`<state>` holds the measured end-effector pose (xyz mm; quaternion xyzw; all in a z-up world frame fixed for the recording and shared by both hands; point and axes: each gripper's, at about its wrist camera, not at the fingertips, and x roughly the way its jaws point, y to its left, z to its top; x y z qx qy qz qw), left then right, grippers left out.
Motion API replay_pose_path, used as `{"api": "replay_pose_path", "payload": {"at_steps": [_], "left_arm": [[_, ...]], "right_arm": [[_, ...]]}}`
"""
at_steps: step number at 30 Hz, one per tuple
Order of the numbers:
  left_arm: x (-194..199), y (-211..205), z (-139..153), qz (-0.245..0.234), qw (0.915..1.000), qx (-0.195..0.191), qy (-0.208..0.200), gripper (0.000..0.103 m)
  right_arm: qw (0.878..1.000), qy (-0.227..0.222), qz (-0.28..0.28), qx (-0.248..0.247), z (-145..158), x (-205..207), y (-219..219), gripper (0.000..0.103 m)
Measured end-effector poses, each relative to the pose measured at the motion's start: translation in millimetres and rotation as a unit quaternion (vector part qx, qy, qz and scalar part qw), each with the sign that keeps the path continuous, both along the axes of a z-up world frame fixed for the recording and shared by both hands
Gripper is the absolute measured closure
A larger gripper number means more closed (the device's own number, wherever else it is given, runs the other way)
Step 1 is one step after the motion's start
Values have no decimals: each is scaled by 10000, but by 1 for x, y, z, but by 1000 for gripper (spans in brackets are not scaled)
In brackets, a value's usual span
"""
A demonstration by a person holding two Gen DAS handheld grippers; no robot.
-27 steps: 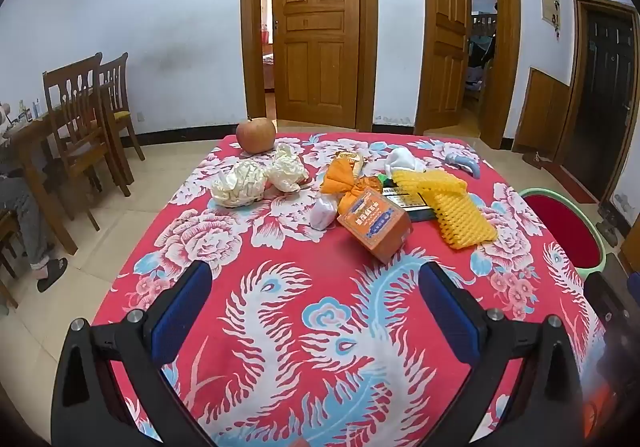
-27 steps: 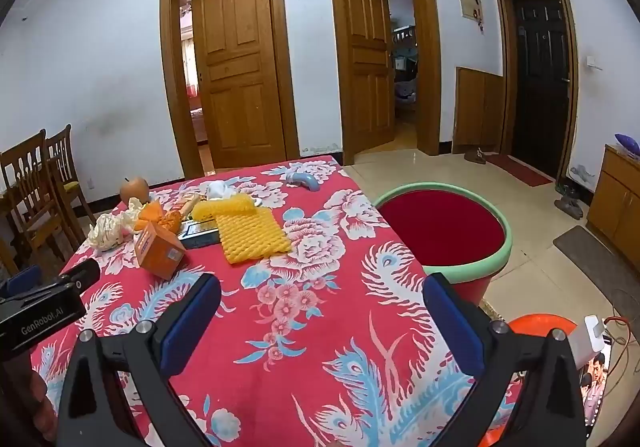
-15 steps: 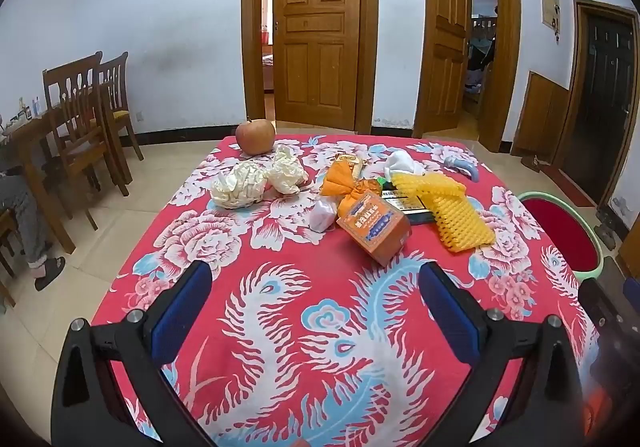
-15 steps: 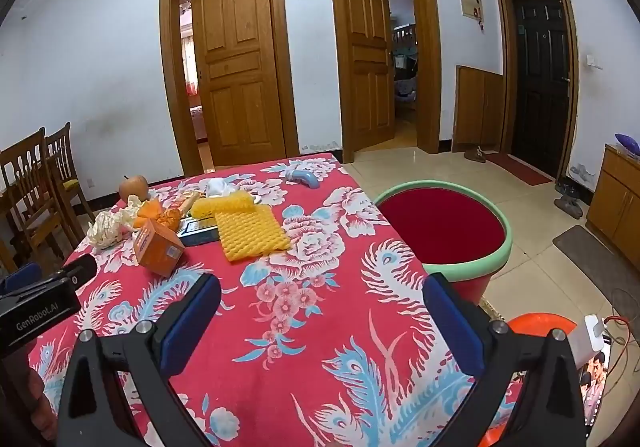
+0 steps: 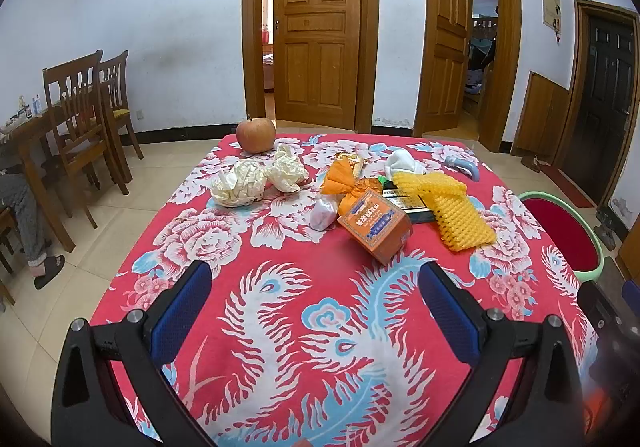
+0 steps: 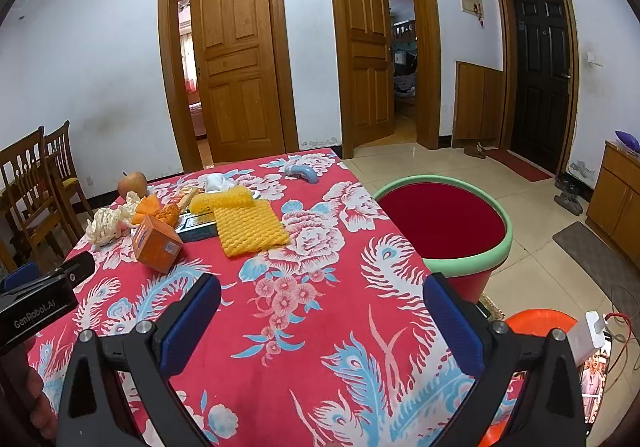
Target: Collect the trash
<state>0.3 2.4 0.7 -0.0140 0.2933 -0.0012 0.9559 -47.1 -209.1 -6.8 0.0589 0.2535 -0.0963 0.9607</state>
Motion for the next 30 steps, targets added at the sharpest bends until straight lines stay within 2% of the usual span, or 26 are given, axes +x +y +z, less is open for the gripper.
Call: {"api": "replay_pose_path", "payload": {"at_steps": [30], "left_arm": [[0,0,-3,-9,10000,0,25,1]], "right_arm": [[9999,68,-104,75,-3,-5,-8,0]]}}
